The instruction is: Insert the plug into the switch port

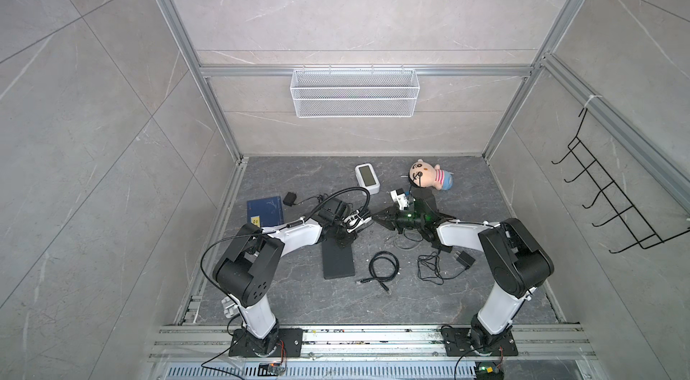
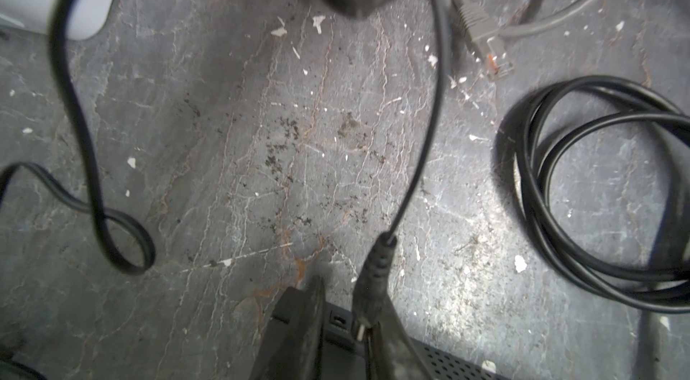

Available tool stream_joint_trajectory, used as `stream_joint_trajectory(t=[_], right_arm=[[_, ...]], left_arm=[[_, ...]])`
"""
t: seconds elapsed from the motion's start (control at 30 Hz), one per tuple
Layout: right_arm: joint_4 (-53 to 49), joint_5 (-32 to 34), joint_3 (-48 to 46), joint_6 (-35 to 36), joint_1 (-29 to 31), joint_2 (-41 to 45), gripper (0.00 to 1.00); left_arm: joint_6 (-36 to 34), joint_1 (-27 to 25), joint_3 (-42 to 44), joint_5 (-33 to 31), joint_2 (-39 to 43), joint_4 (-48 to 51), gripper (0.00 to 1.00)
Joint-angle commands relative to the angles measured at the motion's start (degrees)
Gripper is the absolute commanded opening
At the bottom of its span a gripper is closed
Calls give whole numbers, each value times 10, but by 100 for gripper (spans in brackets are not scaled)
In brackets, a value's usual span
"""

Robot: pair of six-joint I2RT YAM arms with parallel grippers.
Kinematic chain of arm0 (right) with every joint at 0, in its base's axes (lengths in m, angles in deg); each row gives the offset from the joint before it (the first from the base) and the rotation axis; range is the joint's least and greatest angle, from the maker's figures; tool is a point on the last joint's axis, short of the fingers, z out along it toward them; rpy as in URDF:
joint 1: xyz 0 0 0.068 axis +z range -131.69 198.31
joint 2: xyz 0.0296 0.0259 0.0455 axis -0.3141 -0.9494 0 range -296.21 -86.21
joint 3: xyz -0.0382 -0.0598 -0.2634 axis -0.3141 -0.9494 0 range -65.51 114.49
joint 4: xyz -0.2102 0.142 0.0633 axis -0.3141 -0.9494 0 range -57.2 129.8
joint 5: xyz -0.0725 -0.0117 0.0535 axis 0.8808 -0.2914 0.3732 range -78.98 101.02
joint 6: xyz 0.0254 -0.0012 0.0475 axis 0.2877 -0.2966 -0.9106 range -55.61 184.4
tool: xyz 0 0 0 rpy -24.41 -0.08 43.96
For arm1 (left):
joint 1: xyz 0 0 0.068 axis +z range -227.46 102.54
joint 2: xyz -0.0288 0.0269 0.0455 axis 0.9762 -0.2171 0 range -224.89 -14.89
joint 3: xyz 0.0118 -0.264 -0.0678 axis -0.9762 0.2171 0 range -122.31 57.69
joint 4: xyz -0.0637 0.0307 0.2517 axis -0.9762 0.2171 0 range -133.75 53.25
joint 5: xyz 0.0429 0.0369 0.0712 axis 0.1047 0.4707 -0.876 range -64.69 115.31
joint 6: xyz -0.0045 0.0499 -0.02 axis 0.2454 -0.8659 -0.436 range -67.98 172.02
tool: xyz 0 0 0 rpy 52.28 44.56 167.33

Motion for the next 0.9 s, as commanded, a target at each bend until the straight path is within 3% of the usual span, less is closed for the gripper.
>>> stream_joint_trajectory(t=[0.0,0.17,0.4,0.87], right_arm=[[14,-9,-6,-5,-2,1,7],[17,-9,-6,-5,-2,-7,7],[16,-9,-10,-2,-2,-5,7],[27,-8,-13,-9,-3,-12,7]], left_arm=[[13,1,-1,38,27,-26,27],[16,1,5,63,36,-40,28],[9,4,3,59,36,-26,11],[9,9,18,57,52,-27,19]])
